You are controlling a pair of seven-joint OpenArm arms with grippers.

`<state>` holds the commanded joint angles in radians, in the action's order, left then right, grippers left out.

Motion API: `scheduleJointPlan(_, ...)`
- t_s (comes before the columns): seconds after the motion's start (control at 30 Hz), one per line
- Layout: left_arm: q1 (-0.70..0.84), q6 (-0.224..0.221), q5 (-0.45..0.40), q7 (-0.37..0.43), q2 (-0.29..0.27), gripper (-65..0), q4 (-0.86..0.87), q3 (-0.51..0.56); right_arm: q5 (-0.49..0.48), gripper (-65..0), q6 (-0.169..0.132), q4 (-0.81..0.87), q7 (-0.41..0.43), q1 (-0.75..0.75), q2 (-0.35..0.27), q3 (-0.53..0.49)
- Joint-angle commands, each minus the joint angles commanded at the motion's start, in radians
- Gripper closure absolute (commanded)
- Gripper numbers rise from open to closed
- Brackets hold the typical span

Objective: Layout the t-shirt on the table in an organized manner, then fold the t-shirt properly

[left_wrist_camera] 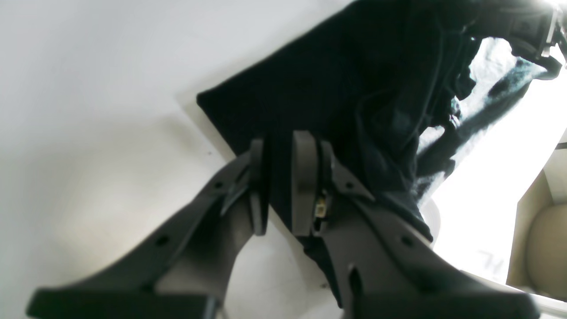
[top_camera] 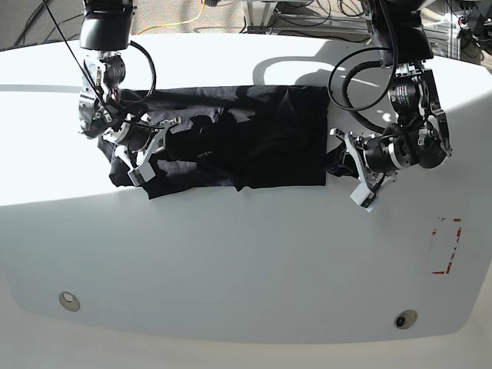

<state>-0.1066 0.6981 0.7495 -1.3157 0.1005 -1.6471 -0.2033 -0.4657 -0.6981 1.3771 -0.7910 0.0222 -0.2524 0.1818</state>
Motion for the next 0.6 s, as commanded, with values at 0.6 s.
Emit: scheduleJointPlan(0.6,-0.126,0.000,0.008,-0.017,-0.057,-8.1,0.000,0.605,0.005,-7.0,0.000,-0.002,0.000,0.005,0.000,-0.002)
